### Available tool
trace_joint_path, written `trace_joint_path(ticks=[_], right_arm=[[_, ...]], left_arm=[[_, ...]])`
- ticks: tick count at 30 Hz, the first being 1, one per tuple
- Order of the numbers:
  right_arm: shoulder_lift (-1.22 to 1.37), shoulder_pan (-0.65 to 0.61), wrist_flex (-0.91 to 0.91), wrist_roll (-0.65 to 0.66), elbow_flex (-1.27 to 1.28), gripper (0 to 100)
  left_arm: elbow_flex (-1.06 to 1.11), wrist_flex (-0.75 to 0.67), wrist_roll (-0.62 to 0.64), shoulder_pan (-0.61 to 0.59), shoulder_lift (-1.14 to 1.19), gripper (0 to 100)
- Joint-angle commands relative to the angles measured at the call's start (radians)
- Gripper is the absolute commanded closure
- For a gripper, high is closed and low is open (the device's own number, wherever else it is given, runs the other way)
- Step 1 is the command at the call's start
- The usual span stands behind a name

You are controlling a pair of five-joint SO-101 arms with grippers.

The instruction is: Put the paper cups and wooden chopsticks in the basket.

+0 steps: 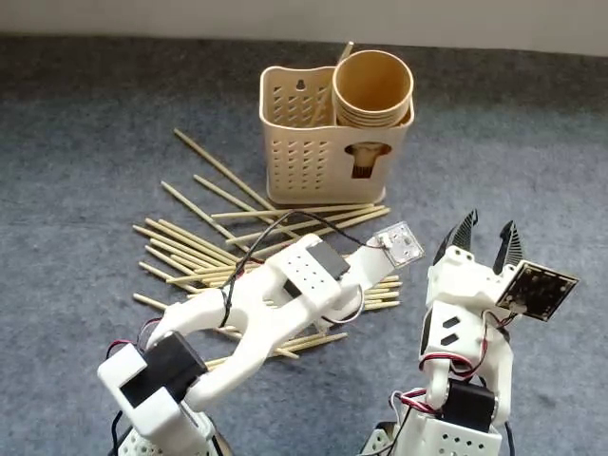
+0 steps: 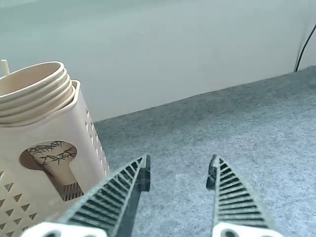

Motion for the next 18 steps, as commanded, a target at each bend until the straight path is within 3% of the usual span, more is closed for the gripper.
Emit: trace_joint_path(ticks=[1,18], right_arm=[[-0.013,-0.004,-0.025,0.014,-0.005,80.0],[-0.013,-0.004,-0.025,0.014,-0.005,80.0]], left_arm=[[-0.047,0.015,0.005,-0.028,-0.012,88],[-0.071,0.014,0.006,-0.013,0.091,92]])
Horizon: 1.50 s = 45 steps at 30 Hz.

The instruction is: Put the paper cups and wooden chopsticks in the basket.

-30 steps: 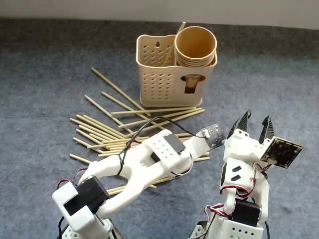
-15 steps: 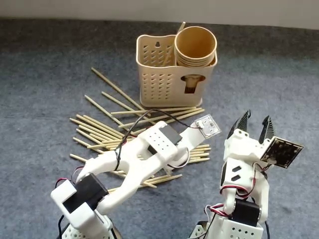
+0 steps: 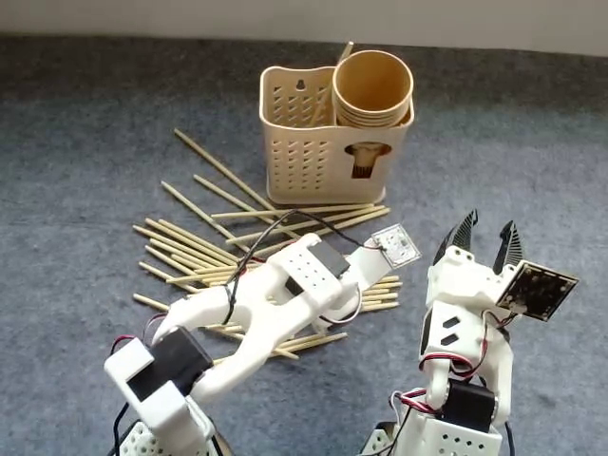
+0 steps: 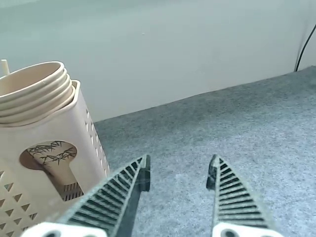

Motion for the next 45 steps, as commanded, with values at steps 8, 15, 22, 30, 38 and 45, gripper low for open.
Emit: trace_joint_path(ticks=[8,15,22,30,38,45], right_arm=[[-0.013,-0.004,-0.025,0.014,-0.005,80.0],[-0.013,-0.004,-0.025,0.014,-0.005,80.0],[-0.013,-0.004,-0.025,0.014,-0.005,80.0],[-0.013,-0.004,-0.025,0.014,-0.005,80.0],[-0.013,-0.004,-0.025,0.014,-0.005,80.0],[-0.013,-0.004,-0.025,0.014,-0.005,80.0]], left_arm=[[-0.140,0.054,0.011,0.010,0.130,100],[-0.131,0.060,0.011,0.033,0.105,99],[-0.025,0.051,0.006,0.028,-0.087,99],[0.062,0.051,0.006,0.028,-0.260,99],[0.117,0.057,0.005,0.027,-0.415,99],[0.140,0.057,0.006,-0.070,-0.644,99]])
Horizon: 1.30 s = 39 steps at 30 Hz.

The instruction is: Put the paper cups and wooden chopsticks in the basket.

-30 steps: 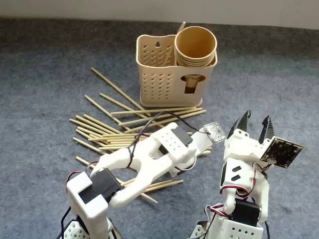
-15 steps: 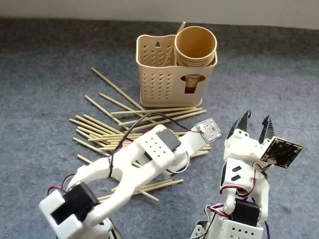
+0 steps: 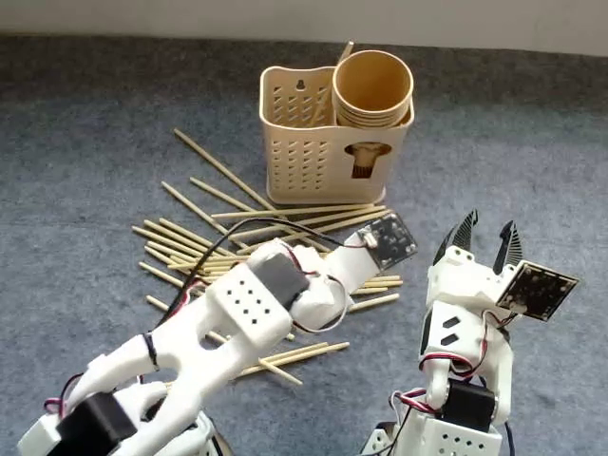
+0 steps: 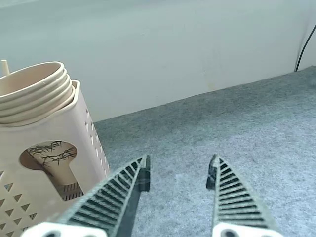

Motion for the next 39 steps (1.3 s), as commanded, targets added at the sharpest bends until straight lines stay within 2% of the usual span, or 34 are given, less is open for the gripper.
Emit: trace_joint_path(ticks=[1,5,11,14,18,22,31,35,39], right_arm=[[-0.013,-0.004,-0.025,0.014,-0.005,80.0],[-0.013,-0.007,-0.025,0.014,-0.005,80.0],[-0.013,-0.010,-0.025,0.014,-0.004,80.0],[-0.013,-0.010,-0.025,0.014,-0.004,80.0],[-0.013,-0.010,-0.025,0.014,-0.004,80.0],[-0.013,-0.010,-0.025,0.014,-0.004,80.0],[-0.013,-0.010,-0.025,0.014,-0.004,80.0],[-0.013,-0.010,-0.025,0.014,-0.004,80.0],[-0.013,-0.010,-0.025,0.014,-0.004,80.0]], left_arm=[[-0.007,0.002,0.008,-0.093,-0.183,99],[-0.005,-0.002,0.012,-0.147,-0.317,99],[-0.013,-0.005,0.014,-0.154,-0.509,99],[-0.012,-0.064,0.038,-0.211,-0.588,99],[-0.007,-0.192,0.166,-0.320,-0.651,99],[-0.008,-0.371,0.215,-0.377,-0.656,99],[-0.010,-0.772,0.292,-0.380,-0.653,99],[-0.005,-0.914,0.290,-0.378,-0.633,99],[-0.039,-1.005,0.287,-0.384,-0.518,99]])
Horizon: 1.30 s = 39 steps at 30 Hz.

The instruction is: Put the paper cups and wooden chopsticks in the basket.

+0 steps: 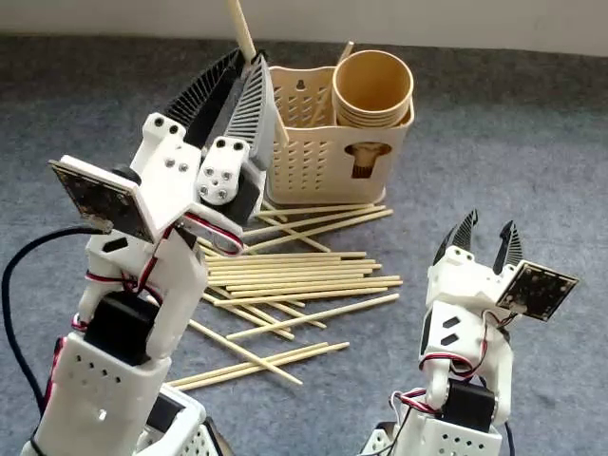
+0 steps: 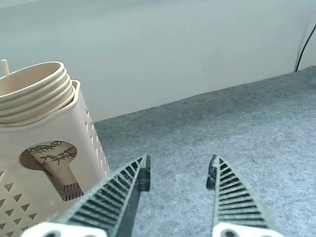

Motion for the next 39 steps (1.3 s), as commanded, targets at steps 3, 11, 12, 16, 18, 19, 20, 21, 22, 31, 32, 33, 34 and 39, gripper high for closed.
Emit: trace_joint_path(ticks=[3,11,12,16,18,19,20,21,22,31,32,33,34,39], right_arm=[[-0.013,-0.010,-0.025,0.014,-0.004,80.0],[-0.013,-0.010,-0.025,0.014,-0.004,80.0],[-0.013,-0.010,-0.025,0.014,-0.004,80.0],[-0.013,-0.010,-0.025,0.014,-0.004,80.0],[-0.013,-0.010,-0.025,0.014,-0.004,80.0],[-0.013,-0.010,-0.025,0.014,-0.004,80.0],[-0.013,-0.010,-0.025,0.014,-0.004,80.0],[-0.013,-0.010,-0.025,0.014,-0.004,80.0],[-0.013,-0.010,-0.025,0.014,-0.004,80.0],[-0.013,-0.010,-0.025,0.014,-0.004,80.0],[-0.013,-0.010,-0.025,0.014,-0.004,80.0],[-0.013,-0.010,-0.025,0.014,-0.004,80.0],[-0.013,-0.010,-0.025,0.014,-0.004,80.0],[-0.013,-0.010,-0.025,0.014,-0.004,80.0]], left_arm=[[-0.071,-0.103,0.006,-0.012,0.197,99],[-0.166,-0.118,0.008,-0.048,0.372,99],[-0.174,-0.138,0.008,-0.053,0.387,99],[-0.185,-0.249,0.009,-0.102,0.456,99],[-0.185,-0.284,0.006,-0.110,0.489,99],[-0.185,-0.293,0.005,-0.110,0.509,99],[-0.185,-0.298,0.005,-0.111,0.526,99],[-0.185,-0.299,0.005,-0.111,0.544,99],[-0.185,-0.299,0.005,-0.111,0.562,99],[-0.179,-0.245,0.005,-0.116,0.605,97],[-0.185,-0.209,0.006,-0.120,0.605,94],[-0.193,-0.175,0.008,-0.122,0.604,92],[-0.205,-0.140,0.008,-0.125,0.604,91],[-0.248,-0.026,0.008,-0.143,0.604,90]])
